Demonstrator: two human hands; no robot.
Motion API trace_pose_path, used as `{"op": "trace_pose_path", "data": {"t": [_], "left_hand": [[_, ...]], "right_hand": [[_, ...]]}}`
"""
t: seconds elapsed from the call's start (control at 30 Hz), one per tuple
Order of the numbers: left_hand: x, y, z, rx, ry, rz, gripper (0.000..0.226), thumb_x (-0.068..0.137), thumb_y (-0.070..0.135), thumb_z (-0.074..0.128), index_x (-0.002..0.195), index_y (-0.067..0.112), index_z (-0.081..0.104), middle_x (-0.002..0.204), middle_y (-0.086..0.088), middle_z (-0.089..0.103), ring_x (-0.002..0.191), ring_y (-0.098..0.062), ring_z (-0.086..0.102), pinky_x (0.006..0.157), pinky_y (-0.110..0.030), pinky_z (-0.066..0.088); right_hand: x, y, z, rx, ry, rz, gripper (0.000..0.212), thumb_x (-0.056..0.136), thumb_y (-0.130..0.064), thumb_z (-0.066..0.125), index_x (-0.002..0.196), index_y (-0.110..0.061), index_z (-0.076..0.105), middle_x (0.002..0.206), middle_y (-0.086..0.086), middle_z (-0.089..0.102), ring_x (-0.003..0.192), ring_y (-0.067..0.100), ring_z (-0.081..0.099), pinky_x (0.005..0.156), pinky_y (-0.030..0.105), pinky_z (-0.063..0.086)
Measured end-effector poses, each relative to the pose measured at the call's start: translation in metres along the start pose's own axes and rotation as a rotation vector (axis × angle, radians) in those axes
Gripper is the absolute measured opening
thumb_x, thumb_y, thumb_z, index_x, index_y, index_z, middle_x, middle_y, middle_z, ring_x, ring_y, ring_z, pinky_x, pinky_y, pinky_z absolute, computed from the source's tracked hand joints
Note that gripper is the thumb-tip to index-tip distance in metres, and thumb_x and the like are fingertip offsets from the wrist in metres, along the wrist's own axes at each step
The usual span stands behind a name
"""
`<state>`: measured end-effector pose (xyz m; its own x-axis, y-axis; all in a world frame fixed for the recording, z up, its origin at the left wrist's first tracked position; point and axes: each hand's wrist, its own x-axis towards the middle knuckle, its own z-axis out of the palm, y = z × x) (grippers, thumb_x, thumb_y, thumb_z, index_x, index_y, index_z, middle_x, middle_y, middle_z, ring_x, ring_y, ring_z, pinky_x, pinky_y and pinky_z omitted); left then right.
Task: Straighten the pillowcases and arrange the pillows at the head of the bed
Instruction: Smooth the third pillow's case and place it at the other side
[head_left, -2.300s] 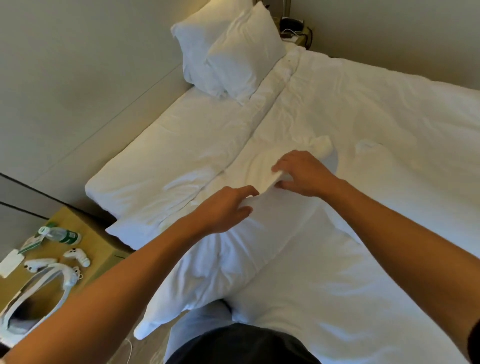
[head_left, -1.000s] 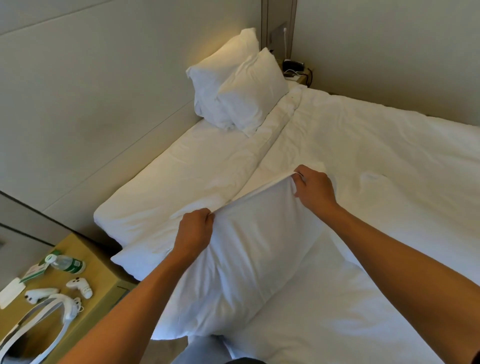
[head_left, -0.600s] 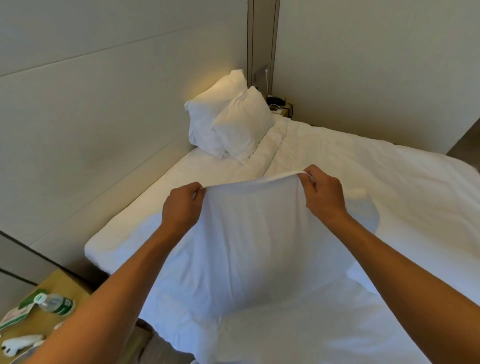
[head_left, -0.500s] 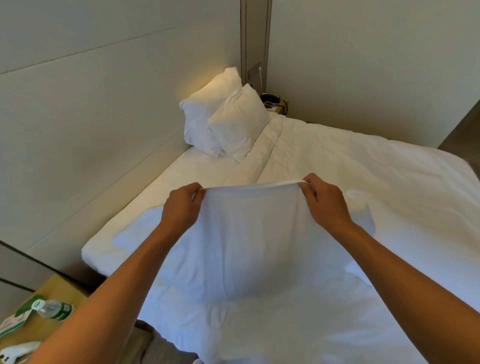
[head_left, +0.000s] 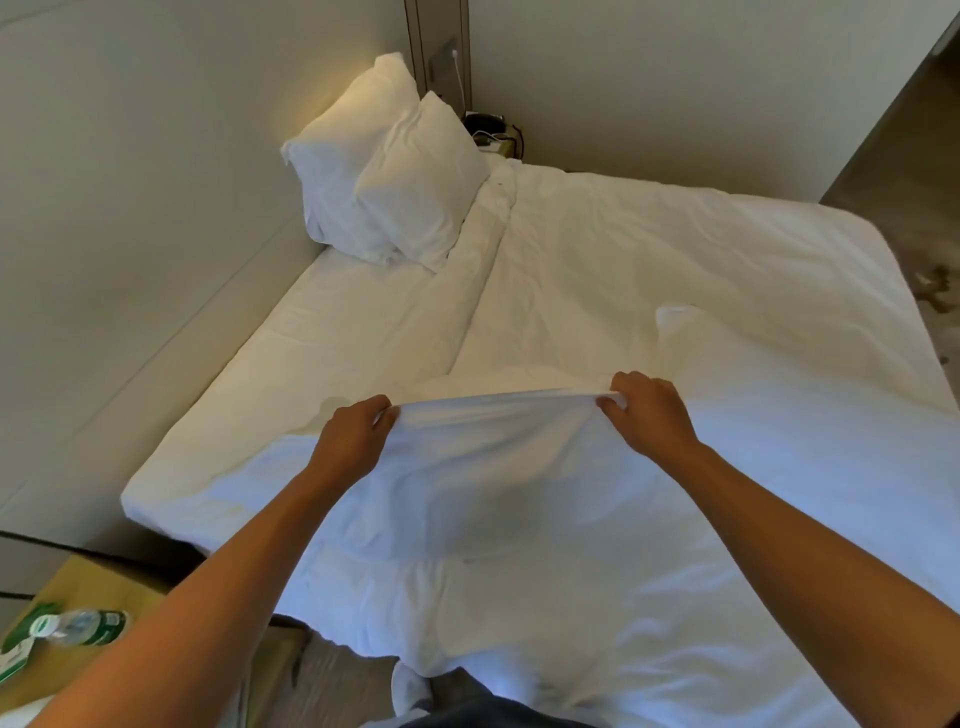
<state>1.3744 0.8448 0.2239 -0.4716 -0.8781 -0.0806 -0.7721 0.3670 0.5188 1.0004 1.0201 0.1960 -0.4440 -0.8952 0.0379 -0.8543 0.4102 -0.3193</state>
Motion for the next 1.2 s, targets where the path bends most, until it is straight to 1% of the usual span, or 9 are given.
{"op": "trace_pose_path", "data": {"t": [0.13, 0.27, 0.43, 0.6, 0.73, 0.8, 0.9, 1.07, 1.2], "left_hand": [[0.002, -0.006, 0.008, -0.032, -0.022, -0.061, 0.034, 0.106, 0.032, 0.051, 0.084, 0.007, 0.058, 0.070, -0.009, 0.059, 0.070, -0.030, 0.056, 0.062, -0.036, 0.038], [0.008, -0.001, 0.014, -0.042, -0.007, -0.109, 0.034, 0.106, 0.032, 0.051, 0.088, 0.005, 0.061, 0.078, -0.017, 0.065, 0.076, -0.034, 0.060, 0.066, -0.037, 0.041], [0.018, 0.013, 0.015, -0.034, 0.033, -0.142, 0.033, 0.106, 0.032, 0.050, 0.085, 0.008, 0.059, 0.073, -0.013, 0.060, 0.072, -0.032, 0.057, 0.063, -0.036, 0.039], [0.037, 0.024, -0.004, -0.032, 0.158, -0.112, 0.029, 0.106, 0.034, 0.049, 0.083, 0.019, 0.059, 0.066, 0.001, 0.059, 0.063, -0.016, 0.055, 0.056, -0.030, 0.039], [0.043, 0.021, -0.014, -0.021, 0.200, -0.108, 0.028, 0.106, 0.034, 0.049, 0.086, 0.019, 0.060, 0.065, 0.001, 0.060, 0.061, -0.016, 0.055, 0.055, -0.030, 0.039], [0.041, 0.017, -0.010, -0.025, 0.192, -0.126, 0.027, 0.106, 0.032, 0.049, 0.088, 0.017, 0.061, 0.065, -0.002, 0.060, 0.061, -0.020, 0.055, 0.056, -0.032, 0.039], [0.036, 0.010, -0.005, -0.008, 0.158, -0.133, 0.026, 0.106, 0.031, 0.048, 0.089, 0.016, 0.060, 0.063, 0.001, 0.056, 0.063, -0.025, 0.055, 0.053, -0.031, 0.037], [0.029, -0.011, -0.003, 0.005, 0.060, -0.095, 0.013, 0.100, 0.025, 0.062, 0.096, 0.014, 0.067, 0.082, 0.002, 0.063, 0.078, -0.023, 0.060, 0.066, -0.032, 0.041], [0.028, -0.031, -0.002, 0.066, 0.020, -0.122, 0.035, 0.102, 0.018, 0.056, 0.070, 0.003, 0.055, 0.067, -0.010, 0.056, 0.071, -0.032, 0.056, 0.060, -0.036, 0.034]], "right_hand": [[0.011, 0.018, -0.001, 0.319, -0.073, 0.018, 0.036, 0.102, -0.038, 0.062, 0.075, -0.022, 0.043, 0.065, 0.003, 0.057, 0.067, 0.030, 0.061, 0.060, 0.039, 0.047], [0.027, 0.028, -0.002, 0.575, -0.062, 0.072, 0.039, 0.100, -0.037, 0.064, 0.073, -0.023, 0.039, 0.056, -0.009, 0.045, 0.051, 0.017, 0.046, 0.049, 0.033, 0.043], [0.043, 0.034, -0.023, 0.239, 0.067, -0.165, 0.040, 0.103, -0.041, 0.059, 0.077, -0.021, 0.038, 0.062, -0.006, 0.040, 0.055, 0.015, 0.039, 0.052, 0.033, 0.034], [0.068, 0.023, -0.049, 0.052, 0.248, -0.241, 0.037, 0.103, -0.034, 0.065, 0.078, -0.011, 0.048, 0.068, 0.007, 0.050, 0.061, 0.033, 0.045, 0.058, 0.036, 0.033], [0.064, 0.012, -0.038, 0.038, 0.296, -0.162, 0.028, 0.097, -0.025, 0.073, 0.082, -0.011, 0.054, 0.069, 0.006, 0.058, 0.062, 0.037, 0.053, 0.071, 0.038, 0.040], [0.064, 0.010, -0.024, 0.041, 0.215, -0.132, 0.016, 0.098, -0.025, 0.070, 0.093, -0.013, 0.060, 0.077, 0.004, 0.065, 0.071, 0.034, 0.060, 0.094, 0.045, 0.047], [0.070, 0.004, -0.007, 0.039, 0.128, -0.157, 0.010, 0.103, -0.020, 0.062, 0.098, -0.013, 0.067, 0.089, 0.005, 0.070, 0.088, 0.031, 0.066, 0.118, 0.043, 0.037], [0.075, -0.023, -0.008, 0.121, 0.072, -0.068, 0.017, 0.108, -0.018, 0.048, 0.093, -0.011, 0.053, 0.082, 0.006, 0.059, 0.072, 0.028, 0.061, 0.066, 0.044, 0.052], [0.073, -0.036, -0.016, 0.104, 0.016, -0.058, 0.013, 0.108, -0.021, 0.047, 0.102, -0.013, 0.055, 0.086, 0.007, 0.064, 0.078, 0.032, 0.066, 0.069, 0.045, 0.056]]}}
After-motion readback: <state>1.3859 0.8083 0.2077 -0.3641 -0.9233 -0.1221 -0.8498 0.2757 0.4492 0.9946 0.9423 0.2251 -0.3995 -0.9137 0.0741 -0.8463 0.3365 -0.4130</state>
